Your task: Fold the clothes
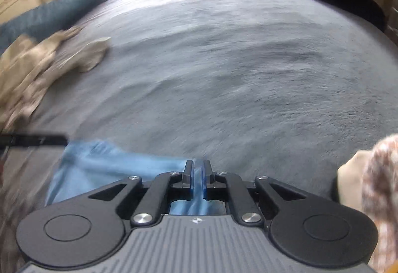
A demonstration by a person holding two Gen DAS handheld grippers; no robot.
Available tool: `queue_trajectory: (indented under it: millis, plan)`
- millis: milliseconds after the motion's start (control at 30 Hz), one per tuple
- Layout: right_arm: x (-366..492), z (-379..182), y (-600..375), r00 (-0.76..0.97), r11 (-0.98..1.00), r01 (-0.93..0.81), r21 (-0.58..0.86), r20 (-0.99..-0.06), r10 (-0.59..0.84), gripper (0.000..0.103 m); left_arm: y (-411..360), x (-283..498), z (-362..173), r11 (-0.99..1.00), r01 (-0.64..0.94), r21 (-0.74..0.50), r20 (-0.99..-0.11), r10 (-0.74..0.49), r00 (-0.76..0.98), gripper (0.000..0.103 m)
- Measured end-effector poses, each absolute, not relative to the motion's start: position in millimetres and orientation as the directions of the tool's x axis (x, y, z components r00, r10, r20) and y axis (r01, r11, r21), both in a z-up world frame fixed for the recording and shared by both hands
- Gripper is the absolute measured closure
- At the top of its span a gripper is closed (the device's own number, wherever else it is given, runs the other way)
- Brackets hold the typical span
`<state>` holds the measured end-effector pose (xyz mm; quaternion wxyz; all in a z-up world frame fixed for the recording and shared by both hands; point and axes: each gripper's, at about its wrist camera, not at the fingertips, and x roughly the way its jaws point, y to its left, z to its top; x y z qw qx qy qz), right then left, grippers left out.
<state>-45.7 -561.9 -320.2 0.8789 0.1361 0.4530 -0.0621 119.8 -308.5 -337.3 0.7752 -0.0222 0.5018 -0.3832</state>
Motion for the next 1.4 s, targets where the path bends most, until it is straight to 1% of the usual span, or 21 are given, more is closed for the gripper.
queue_trajectory:
  millis: [67, 167, 200, 233, 333, 433, 533, 600, 667, 733, 800, 867, 933, 1000, 1067, 1167, 1233, 1300, 1333, 1367, 1400]
  plan:
    - [-49, -322, -549, 0.574, 0.962, 0.203, 0.181, -0.818, 0.033, 0.096, -314, 107, -349, 0.682, 0.611, -0.402, -0.779, -0.606, 0.164, 0.055]
    - [-43, -341, -551, 0.544, 0.942, 0.269, 0.201, -0.839, 0.023, 0.096, -320, 100, -373, 0.713, 0.625, -0.318, -0.829, -0.529, 0.181, 0.055]
    - [-43, -346, -556, 0.532, 0.932, 0.315, 0.177, -0.847, -0.019, 0.096, -319, 100, -374, 0.726, 0.614, -0.31, -0.833, -0.518, 0.193, 0.058]
    - [-44, -349, -562, 0.522, 0.917, 0.365, 0.158, -0.851, -0.062, 0.096, -316, 100, -373, 0.734, 0.603, -0.314, -0.83, -0.52, 0.2, 0.059]
    - [-64, -334, -582, 0.528, 0.857, 0.49, 0.162, -0.837, -0.144, 0.096, -307, 96, -360, 0.741, 0.592, -0.318, -0.814, -0.534, 0.23, 0.055]
    - [-90, -309, -571, 0.546, 0.896, 0.423, 0.133, -0.827, -0.135, 0.095, -297, 80, -342, 0.707, 0.628, -0.324, -0.798, -0.561, 0.221, 0.053]
    - [-108, -300, -547, 0.558, 0.946, 0.29, 0.143, -0.829, -0.046, 0.095, -293, 57, -335, 0.655, 0.679, -0.332, -0.797, -0.58, 0.169, 0.052]
    - [-112, -305, -530, 0.547, 0.963, 0.217, 0.162, -0.837, 0.017, 0.095, -293, 46, -343, 0.628, 0.708, -0.323, -0.814, -0.565, 0.13, 0.052]
    - [-109, -317, -519, 0.521, 0.97, 0.184, 0.161, -0.852, 0.042, 0.095, -295, 38, -359, 0.631, 0.72, -0.288, -0.847, -0.519, 0.115, 0.052]
    - [-102, -335, -517, 0.473, 0.975, 0.201, 0.098, -0.881, -0.008, 0.097, -293, 37, -370, 0.652, 0.711, -0.263, -0.867, -0.483, 0.122, 0.056]
    - [-101, -343, -524, 0.411, 0.953, 0.298, -0.051, -0.894, -0.177, 0.094, -287, 41, -367, 0.675, 0.68, -0.285, -0.862, -0.491, 0.126, 0.055]
    - [-109, -330, -537, 0.428, 0.928, 0.368, -0.055, -0.876, -0.221, 0.094, -279, 39, -353, 0.68, 0.67, -0.298, -0.846, -0.514, 0.145, 0.053]
    - [-123, -309, -535, 0.478, 0.934, 0.356, -0.012, -0.857, -0.193, 0.093, -270, 31, -339, 0.652, 0.688, -0.318, -0.822, -0.551, 0.142, 0.051]
    - [-133, -297, -514, 0.519, 0.969, 0.247, 0.02, -0.847, -0.115, 0.093, -265, 18, -333, 0.611, 0.71, -0.349, -0.814, -0.573, 0.093, 0.05]
    - [-140, -299, -484, 0.526, 0.993, 0.115, 0.036, -0.85, -0.03, 0.093, -263, -1, -339, 0.571, 0.739, -0.359, -0.827, -0.561, 0.031, 0.05]
    - [-149, -318, -455, 0.479, 0.994, 0.038, 0.104, -0.875, 0.073, 0.093, -262, -24, -358, 0.536, 0.766, -0.355, -0.861, -0.506, -0.045, 0.05]
    - [-159, -335, -452, 0.434, 0.997, 0.036, 0.075, -0.899, 0.052, 0.095, -255, -34, -375, 0.548, 0.763, -0.343, -0.885, -0.461, -0.066, 0.051]
    - [-170, -351, -459, 0.375, 0.996, 0.093, 0.019, -0.927, -0.017, 0.103, -246, -39, -373, 0.543, 0.764, -0.348, -0.878, -0.474, -0.063, 0.051]
    - [-174, -345, -464, 0.38, 0.992, 0.125, 0.018, -0.925, -0.031, 0.103, -244, -41, -366, 0.535, 0.772, -0.344, -0.876, -0.48, -0.057, 0.051]
    - [-178, -338, -469, 0.383, 0.987, 0.158, 0.017, -0.922, -0.046, 0.102, -243, -43, -360, 0.525, 0.782, -0.337, -0.872, -0.487, -0.05, 0.051]
    - [-182, -332, -472, 0.391, 0.983, 0.182, 0.015, -0.918, -0.058, 0.093, -242, -45, -353, 0.514, 0.791, -0.331, -0.868, -0.495, -0.042, 0.051]
